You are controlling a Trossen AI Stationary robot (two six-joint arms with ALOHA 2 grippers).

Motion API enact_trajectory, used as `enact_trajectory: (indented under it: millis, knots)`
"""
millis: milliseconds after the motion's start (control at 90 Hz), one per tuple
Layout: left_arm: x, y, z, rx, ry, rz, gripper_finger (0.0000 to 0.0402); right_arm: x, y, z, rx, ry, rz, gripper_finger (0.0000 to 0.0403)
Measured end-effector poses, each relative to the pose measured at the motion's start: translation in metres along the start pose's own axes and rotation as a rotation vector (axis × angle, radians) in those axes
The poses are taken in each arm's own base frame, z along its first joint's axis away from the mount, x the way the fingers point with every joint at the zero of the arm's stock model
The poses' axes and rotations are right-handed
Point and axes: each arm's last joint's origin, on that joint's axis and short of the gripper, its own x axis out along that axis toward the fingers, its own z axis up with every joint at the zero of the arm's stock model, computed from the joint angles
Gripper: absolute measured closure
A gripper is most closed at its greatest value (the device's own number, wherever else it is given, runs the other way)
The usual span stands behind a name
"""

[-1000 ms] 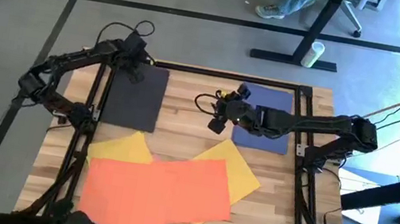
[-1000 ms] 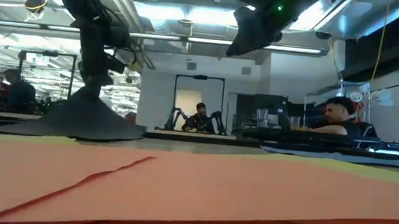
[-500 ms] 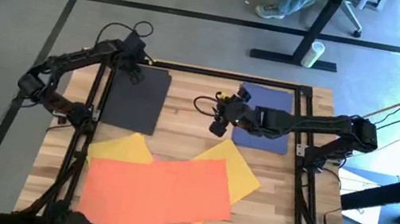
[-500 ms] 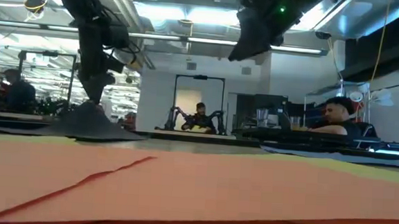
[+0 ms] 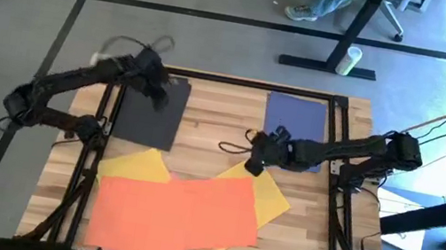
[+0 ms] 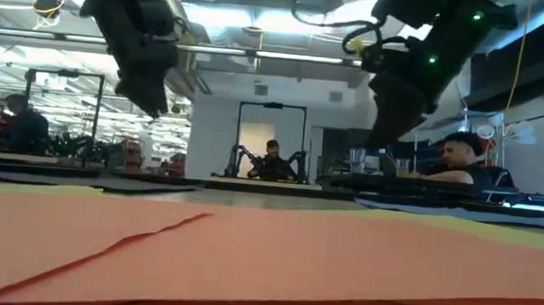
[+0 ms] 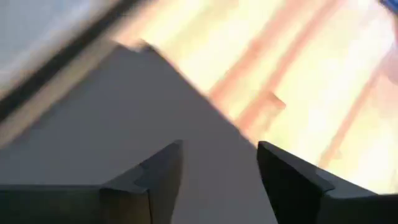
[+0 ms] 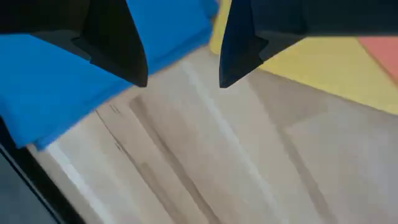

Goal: Organize paper
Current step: Stack the black paper on top of the other black paper

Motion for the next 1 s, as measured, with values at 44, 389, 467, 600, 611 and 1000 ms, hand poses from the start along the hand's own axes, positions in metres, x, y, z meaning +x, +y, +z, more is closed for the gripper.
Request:
enact_trajectory:
  millis: [44, 389, 467, 600, 611, 1000]
  knots:
    - [0.013, -0.009, -0.004, 0.011, -0.008, -0.030, 0.0210, -0.002, 0.005, 0.001, 0.005, -0.031, 0.011, 0.0215]
    - [0.067, -0.005, -0.024, 0.005, 0.118, 0.110, 0.0210, -0.009, 0.018, 0.003, 0.012, -0.096, 0.074, 0.0215]
    - [0.075, 0.005, -0.026, -0.001, 0.151, 0.145, 0.0210, -0.009, 0.018, 0.003, 0.013, -0.096, 0.076, 0.0215]
    - [0.087, 0.022, -0.028, -0.023, 0.183, 0.178, 0.0210, -0.009, 0.018, 0.003, 0.015, -0.098, 0.075, 0.0215]
    - [0.088, 0.023, -0.028, -0.026, 0.182, 0.180, 0.0210, -0.009, 0.018, 0.003, 0.015, -0.098, 0.075, 0.0215]
    - [0.075, 0.028, -0.025, -0.038, 0.153, 0.202, 0.0210, -0.009, 0.018, 0.001, 0.017, -0.063, 0.104, 0.0215]
